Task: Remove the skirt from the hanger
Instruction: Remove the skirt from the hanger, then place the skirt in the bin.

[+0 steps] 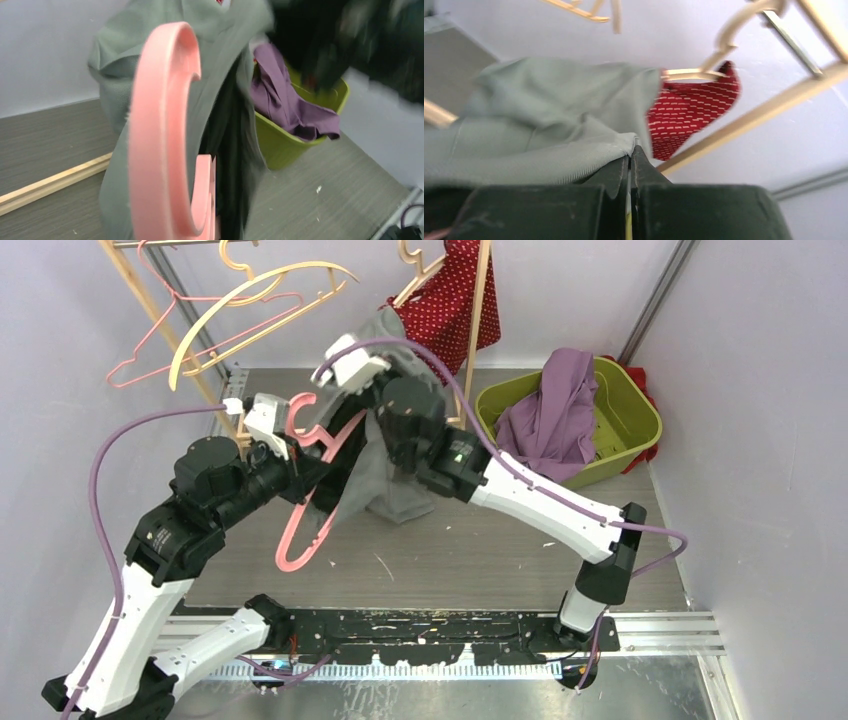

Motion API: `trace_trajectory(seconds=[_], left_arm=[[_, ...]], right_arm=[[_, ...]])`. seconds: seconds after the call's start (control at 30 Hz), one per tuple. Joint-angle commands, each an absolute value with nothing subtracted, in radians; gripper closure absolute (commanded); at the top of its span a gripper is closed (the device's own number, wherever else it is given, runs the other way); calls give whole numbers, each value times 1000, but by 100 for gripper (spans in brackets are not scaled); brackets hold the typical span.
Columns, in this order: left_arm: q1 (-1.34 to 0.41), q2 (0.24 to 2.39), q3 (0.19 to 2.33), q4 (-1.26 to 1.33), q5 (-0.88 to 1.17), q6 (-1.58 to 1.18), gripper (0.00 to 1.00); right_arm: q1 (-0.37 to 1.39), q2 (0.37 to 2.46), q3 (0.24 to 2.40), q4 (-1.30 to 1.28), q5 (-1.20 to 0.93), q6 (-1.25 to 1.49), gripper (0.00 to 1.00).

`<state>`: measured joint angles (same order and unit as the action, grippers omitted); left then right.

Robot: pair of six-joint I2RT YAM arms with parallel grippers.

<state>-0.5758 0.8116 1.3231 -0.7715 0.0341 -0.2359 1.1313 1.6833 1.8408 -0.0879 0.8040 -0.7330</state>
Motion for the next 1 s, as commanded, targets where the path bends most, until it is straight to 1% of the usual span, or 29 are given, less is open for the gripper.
trace_trajectory(seconds=[0.0, 0.17, 0.27, 0.37, 0.5, 0.63, 0.7, 0.87, 0.97], left_arm=[[-587, 801, 1351, -903, 193, -178, 100], [-598, 740, 1349, -989, 358, -140, 100], [-598, 666, 1335, -956, 463, -97, 100], [-598, 581, 1331, -872, 456, -83, 100], [-598, 556, 1372, -874, 336, -26, 100], [-597, 587, 1414, -926, 198, 45, 100], [-598, 585, 1400, -923, 185, 56, 100], [-598, 574, 1356, -913, 196, 40, 100], [-598, 568, 1343, -915, 185, 44, 100]], right_arm=[[1046, 1596, 1978, 88, 862, -806, 99], [1009, 1615, 1985, 103, 852, -849, 99], [1002, 1613, 1962, 86, 857, -844, 99], [986, 1595, 1908, 93, 893, -855, 99], [968, 1557, 1865, 139, 964, -916, 99], [936, 1534, 1983, 217, 1001, -1033, 99], [911, 1530, 2065, 241, 1000, -1078, 99], [816, 1554, 2290, 203, 948, -1144, 99], [787, 1554, 2340, 210, 917, -1197, 99]])
